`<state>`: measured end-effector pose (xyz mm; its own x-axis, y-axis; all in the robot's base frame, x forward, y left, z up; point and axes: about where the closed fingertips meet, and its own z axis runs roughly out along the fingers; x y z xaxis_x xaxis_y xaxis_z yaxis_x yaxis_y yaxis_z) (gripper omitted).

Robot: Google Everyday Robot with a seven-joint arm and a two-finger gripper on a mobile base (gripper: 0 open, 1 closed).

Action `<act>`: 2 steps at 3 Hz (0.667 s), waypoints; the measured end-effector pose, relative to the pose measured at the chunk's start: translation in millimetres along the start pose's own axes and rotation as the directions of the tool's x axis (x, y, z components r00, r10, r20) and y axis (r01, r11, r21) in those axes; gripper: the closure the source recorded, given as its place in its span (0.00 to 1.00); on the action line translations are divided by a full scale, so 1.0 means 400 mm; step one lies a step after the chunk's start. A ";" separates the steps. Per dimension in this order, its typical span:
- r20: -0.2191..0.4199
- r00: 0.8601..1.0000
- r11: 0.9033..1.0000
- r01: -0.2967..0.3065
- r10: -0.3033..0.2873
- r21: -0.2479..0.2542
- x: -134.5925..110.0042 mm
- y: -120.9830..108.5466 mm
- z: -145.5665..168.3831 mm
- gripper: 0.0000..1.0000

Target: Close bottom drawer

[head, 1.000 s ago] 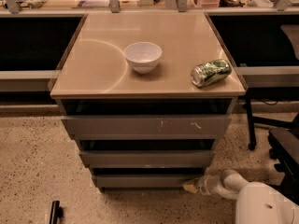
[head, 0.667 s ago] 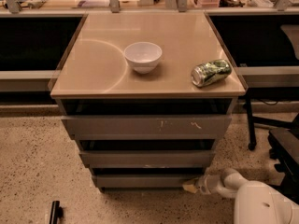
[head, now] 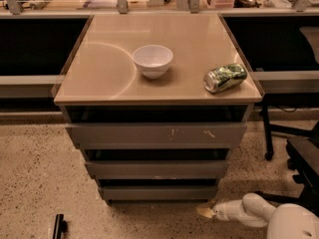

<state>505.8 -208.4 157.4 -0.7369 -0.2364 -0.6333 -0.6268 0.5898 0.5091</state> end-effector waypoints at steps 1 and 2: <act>0.000 1.000 1.000 0.000 0.000 0.000 0.000 0.000 0.000 0.58; 0.000 1.000 1.000 0.000 0.000 0.000 0.000 0.000 0.000 0.35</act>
Offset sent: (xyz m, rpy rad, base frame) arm 0.0000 0.0000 0.0000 0.0000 0.0000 0.0000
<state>505.7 -208.3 157.4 -0.7369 -0.2364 -0.6333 -0.6269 0.5897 0.5092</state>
